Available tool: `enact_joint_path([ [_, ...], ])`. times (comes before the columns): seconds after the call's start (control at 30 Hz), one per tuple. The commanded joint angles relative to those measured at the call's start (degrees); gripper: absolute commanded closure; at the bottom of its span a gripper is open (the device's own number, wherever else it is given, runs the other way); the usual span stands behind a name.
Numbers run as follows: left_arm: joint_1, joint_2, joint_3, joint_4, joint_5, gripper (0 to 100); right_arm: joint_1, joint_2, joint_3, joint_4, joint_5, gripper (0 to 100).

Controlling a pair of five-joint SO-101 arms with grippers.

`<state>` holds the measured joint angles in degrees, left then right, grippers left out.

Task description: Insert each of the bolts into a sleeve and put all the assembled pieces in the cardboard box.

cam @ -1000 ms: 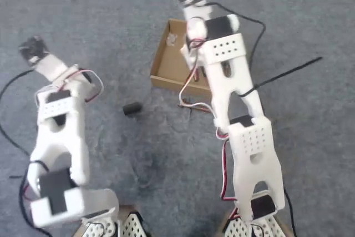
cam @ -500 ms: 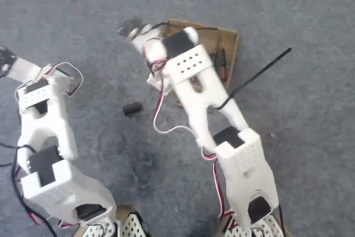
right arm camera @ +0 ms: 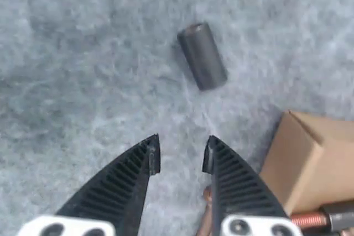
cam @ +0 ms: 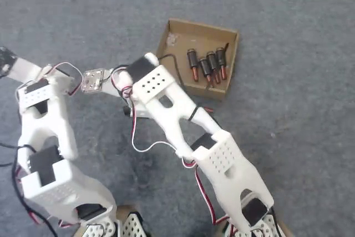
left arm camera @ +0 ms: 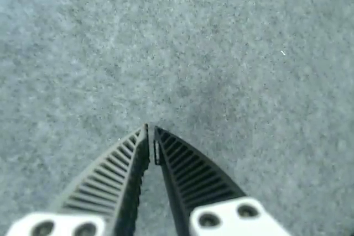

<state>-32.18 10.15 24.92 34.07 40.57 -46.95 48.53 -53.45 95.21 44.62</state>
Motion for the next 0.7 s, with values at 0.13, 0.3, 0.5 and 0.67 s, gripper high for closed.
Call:
enact_joint_path([
  [0.13,-2.3,-1.0,-3.1,0.6,0.9,98,-0.7,-0.5,-0.5,-5.6,-1.6,86.5],
  [0.3,-9.4,-1.5,-5.3,3.2,4.5,98,-0.3,2.6,-0.4,-12.2,-6.3,86.4],
  [0.5,-9.4,-1.9,-5.3,3.2,4.9,98,-1.1,4.4,-0.5,-13.1,-6.1,86.4],
  [0.67,-9.4,-1.9,-5.3,3.2,4.9,98,-2.1,5.8,-0.6,-13.4,-2.7,86.4],
])
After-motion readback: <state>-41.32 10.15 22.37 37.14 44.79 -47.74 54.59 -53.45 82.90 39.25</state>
